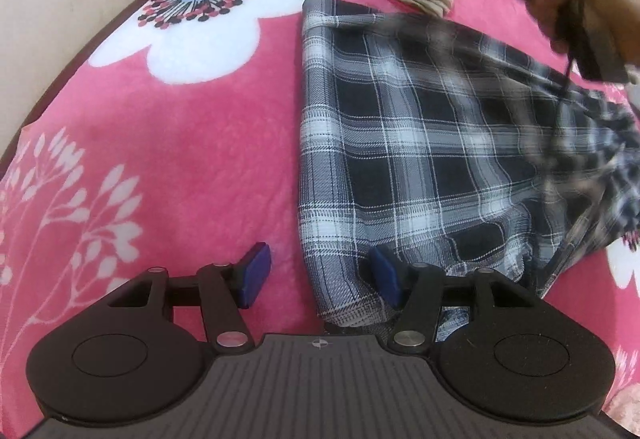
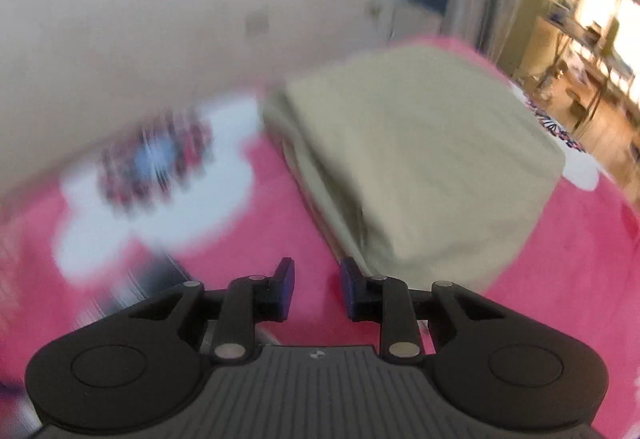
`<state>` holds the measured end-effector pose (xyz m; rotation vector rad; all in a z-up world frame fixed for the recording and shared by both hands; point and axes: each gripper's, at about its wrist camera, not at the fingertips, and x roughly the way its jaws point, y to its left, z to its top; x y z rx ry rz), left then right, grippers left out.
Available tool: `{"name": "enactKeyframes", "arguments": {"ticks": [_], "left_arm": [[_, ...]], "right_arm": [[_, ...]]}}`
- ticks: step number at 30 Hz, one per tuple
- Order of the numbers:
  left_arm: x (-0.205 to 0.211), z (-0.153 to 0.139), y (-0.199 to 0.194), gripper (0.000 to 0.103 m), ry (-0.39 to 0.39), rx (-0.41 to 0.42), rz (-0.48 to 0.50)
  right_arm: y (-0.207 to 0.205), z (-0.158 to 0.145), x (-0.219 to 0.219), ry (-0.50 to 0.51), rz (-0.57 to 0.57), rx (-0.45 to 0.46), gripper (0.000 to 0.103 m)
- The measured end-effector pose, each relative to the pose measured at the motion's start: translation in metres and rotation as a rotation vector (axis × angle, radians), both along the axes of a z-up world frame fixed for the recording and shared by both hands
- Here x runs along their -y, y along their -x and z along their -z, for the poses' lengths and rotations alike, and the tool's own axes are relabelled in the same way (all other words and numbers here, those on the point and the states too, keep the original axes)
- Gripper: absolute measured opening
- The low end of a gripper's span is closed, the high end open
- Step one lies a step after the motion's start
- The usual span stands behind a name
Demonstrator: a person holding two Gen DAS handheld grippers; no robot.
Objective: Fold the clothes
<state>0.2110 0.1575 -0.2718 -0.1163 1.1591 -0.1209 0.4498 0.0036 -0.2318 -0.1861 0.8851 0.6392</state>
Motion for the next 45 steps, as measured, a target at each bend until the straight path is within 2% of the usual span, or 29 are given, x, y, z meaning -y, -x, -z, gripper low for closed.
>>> {"name": "enactKeyframes", "arguments": {"ticks": [2,3,5,7,8,10,11,14,15,18,19,20,21,22,23,24,25,27,28,30,33,35,39,41,45], "left_arm": [[0.002,-0.002,0.0,0.056,-0.006,-0.001,0.006],[0.002,-0.003,0.0,0.057,-0.008,-0.002,0.008],[0.003,-0.003,0.001,0.057,-0.01,-0.003,0.013],[0.005,-0.002,0.002,0.057,-0.014,-0.003,0.018],[0.005,-0.001,0.004,0.057,-0.018,-0.001,0.022],[0.006,0.0,0.005,0.057,-0.026,0.003,0.031],[0.007,0.0,0.006,0.057,-0.029,0.006,0.035],[0.005,0.001,0.006,0.057,-0.018,0.007,0.029],[0.004,0.001,0.006,0.057,-0.014,0.006,0.029],[0.003,0.002,0.006,0.057,-0.007,0.007,0.036],[0.002,0.002,0.007,0.057,-0.006,0.009,0.04],[0.002,0.002,0.008,0.057,-0.004,0.01,0.044],[0.001,0.002,0.008,0.057,-0.001,0.011,0.045],[0.001,0.003,0.008,0.057,0.001,0.011,0.047],[-0.002,0.003,0.007,0.057,0.015,0.009,0.04],[-0.004,0.004,0.007,0.057,0.03,0.006,0.031],[-0.007,0.004,0.006,0.057,0.044,0.003,0.023],[-0.013,0.005,0.005,0.057,0.08,-0.006,0.005],[-0.015,0.005,0.004,0.057,0.097,-0.012,-0.005],[-0.025,0.005,0.002,0.057,0.154,-0.032,-0.046],[-0.042,0.004,-0.001,0.057,0.261,-0.056,-0.13],[-0.055,0.004,-0.002,0.057,0.339,-0.07,-0.195],[-0.072,-0.003,0.005,0.057,0.326,-0.072,-0.266],[-0.079,-0.007,0.011,0.057,0.321,-0.076,-0.285],[-0.073,-0.01,0.019,0.057,0.266,-0.103,-0.238]], "right_arm": [[0.006,-0.005,-0.012,-0.06,-0.137,-0.078,0.028],[0.01,-0.004,-0.024,-0.04,-0.226,-0.107,0.028],[0.021,0.007,-0.051,0.069,-0.387,-0.133,0.026],[0.019,0.025,-0.071,0.186,-0.393,-0.087,0.026],[0.014,0.033,-0.076,0.209,-0.364,-0.071,0.026],[-0.003,0.037,-0.072,0.193,-0.215,-0.035,0.024],[-0.013,0.037,-0.068,0.189,-0.118,-0.01,0.026],[-0.026,0.018,-0.049,0.026,-0.075,-0.105,0.026],[-0.024,0.012,-0.047,-0.007,-0.133,-0.147,0.026],[0.002,0.009,-0.061,0.032,-0.428,-0.282,0.026],[0.006,0.015,-0.066,0.069,-0.442,-0.272,0.025],[0.009,0.024,-0.071,0.114,-0.426,-0.243,0.025],[0.011,0.032,-0.076,0.158,-0.411,-0.214,0.017],[0.013,0.04,-0.081,0.202,-0.395,-0.185,0.014],[0.007,0.041,-0.078,0.153,-0.322,-0.203,0.013],[0.005,0.037,-0.069,0.107,-0.212,-0.172,0.014],[0.005,0.03,-0.06,0.073,-0.096,-0.12,0.021],[0.014,0.014,-0.038,0.094,0.028,-0.007,0.021],[0.018,0.004,-0.021,0.064,0.053,-0.016,0.021],[0.034,-0.015,0.012,-0.001,0.034,-0.062,0.021],[0.082,-0.046,0.054,-0.014,-0.066,-0.074,0.022],[0.113,-0.056,0.077,-0.058,-0.139,-0.146,0.022],[0.184,-0.045,0.079,-0.101,-0.326,-0.263,0.022],[0.189,-0.025,0.08,-0.121,-0.256,-0.287,0.022],[0.191,0.017,0.083,-0.167,-0.085,-0.336,0.021]]}}
